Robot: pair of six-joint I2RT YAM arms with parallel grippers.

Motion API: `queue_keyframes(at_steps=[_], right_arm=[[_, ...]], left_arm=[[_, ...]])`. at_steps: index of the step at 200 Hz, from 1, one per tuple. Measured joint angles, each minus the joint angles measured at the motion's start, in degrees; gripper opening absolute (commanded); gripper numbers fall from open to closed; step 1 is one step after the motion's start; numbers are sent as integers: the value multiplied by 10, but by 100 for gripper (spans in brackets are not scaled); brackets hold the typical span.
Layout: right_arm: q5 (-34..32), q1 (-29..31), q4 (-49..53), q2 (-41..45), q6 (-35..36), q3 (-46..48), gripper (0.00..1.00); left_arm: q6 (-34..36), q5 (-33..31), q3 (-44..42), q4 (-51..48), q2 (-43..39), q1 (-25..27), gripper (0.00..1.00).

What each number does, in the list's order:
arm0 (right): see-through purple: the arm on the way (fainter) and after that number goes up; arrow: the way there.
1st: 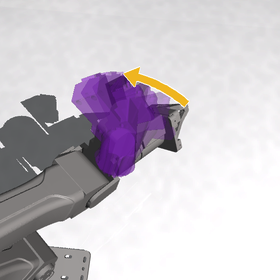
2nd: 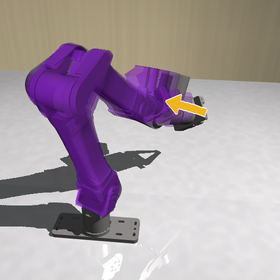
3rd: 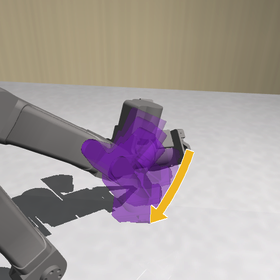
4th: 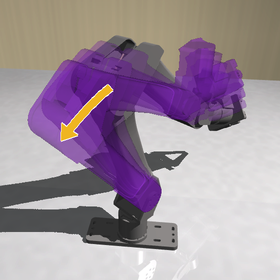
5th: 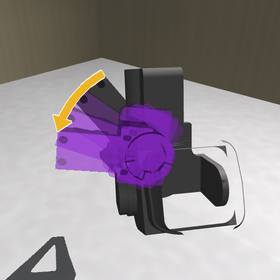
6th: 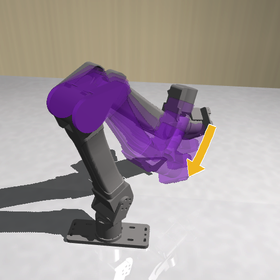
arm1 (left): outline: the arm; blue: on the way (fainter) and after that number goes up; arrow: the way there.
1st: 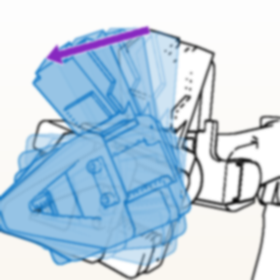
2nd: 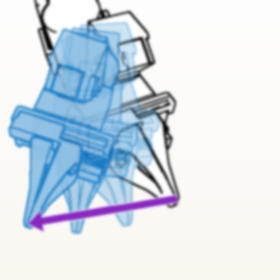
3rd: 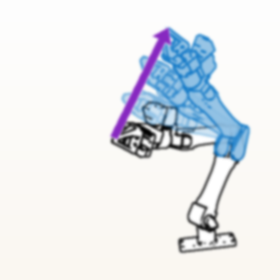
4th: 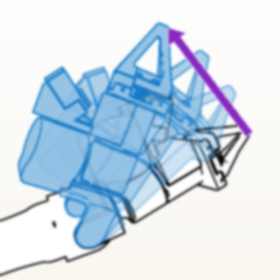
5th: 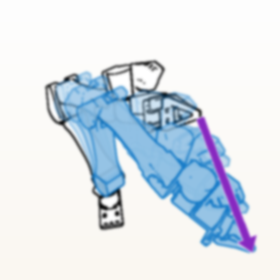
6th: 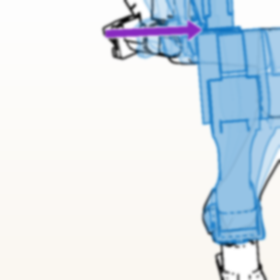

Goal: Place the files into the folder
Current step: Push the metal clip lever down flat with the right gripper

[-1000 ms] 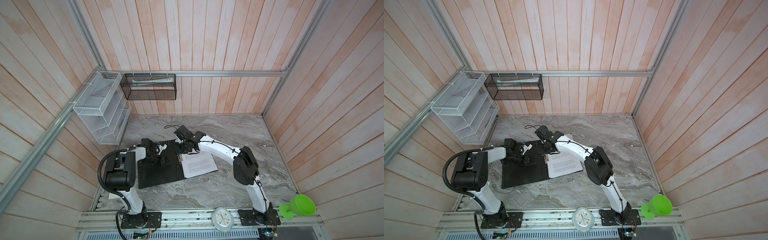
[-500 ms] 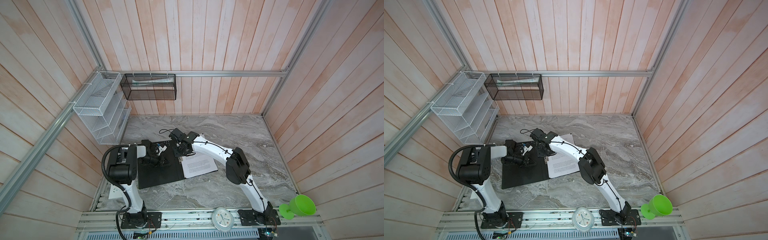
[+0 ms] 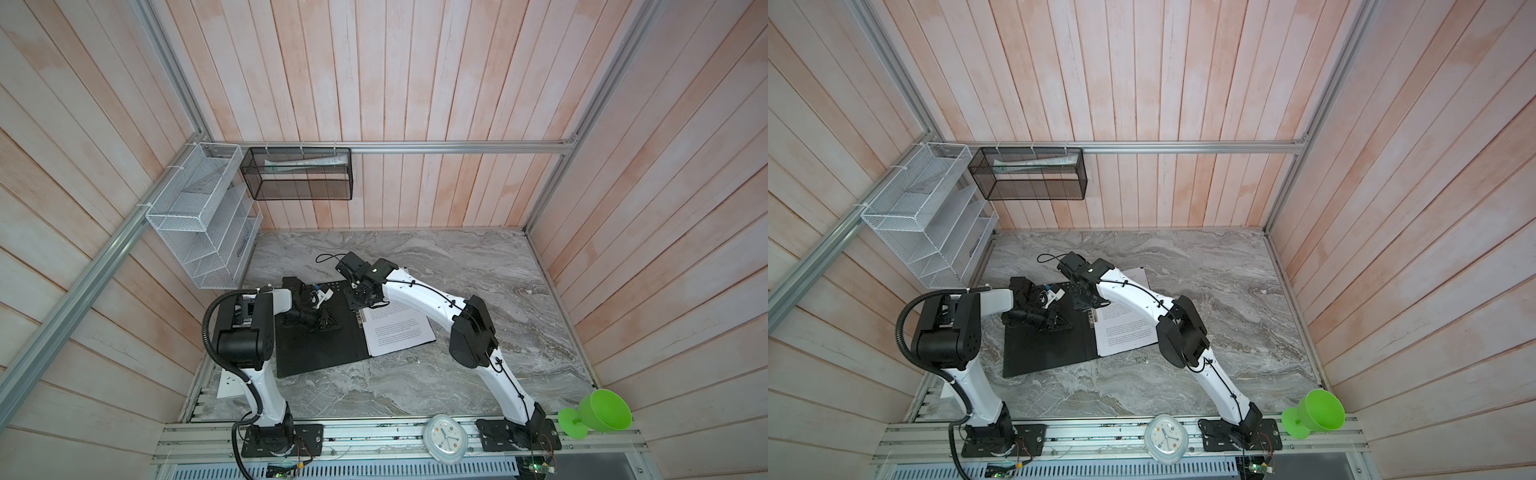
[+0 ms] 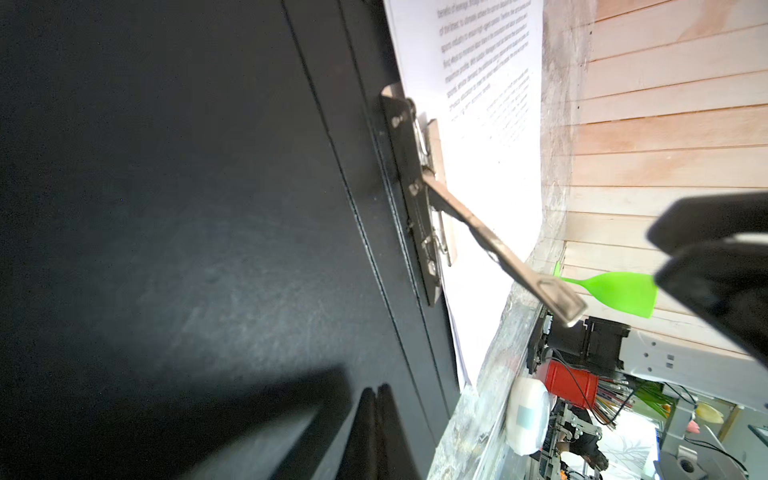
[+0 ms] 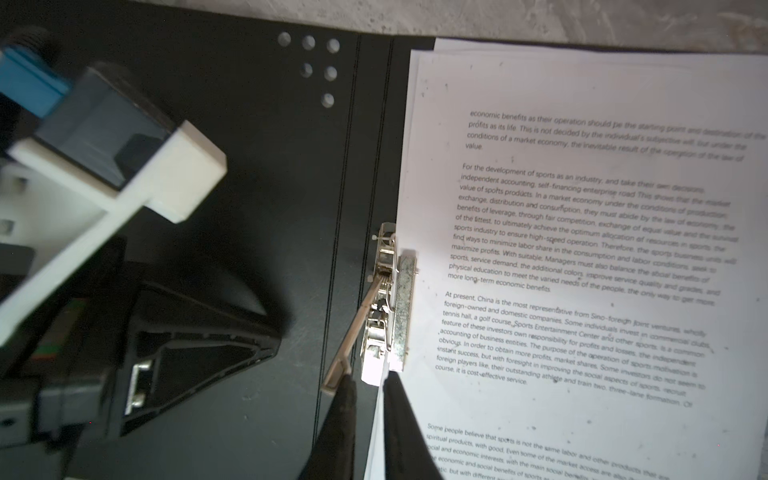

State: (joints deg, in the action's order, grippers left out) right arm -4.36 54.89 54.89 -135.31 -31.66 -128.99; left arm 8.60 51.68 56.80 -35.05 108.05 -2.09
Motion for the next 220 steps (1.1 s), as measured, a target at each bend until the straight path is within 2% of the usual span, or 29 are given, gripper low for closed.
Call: queue_keyframes(at_steps=[94,220], right_arm=[[26,18,20,-38,15,-32,12],[-5,21,70,-46,22,-33,5]], left_arm=[[0,-23,0,-1,-10,0,0],[-9,-28,1,-1,-9,0,0]])
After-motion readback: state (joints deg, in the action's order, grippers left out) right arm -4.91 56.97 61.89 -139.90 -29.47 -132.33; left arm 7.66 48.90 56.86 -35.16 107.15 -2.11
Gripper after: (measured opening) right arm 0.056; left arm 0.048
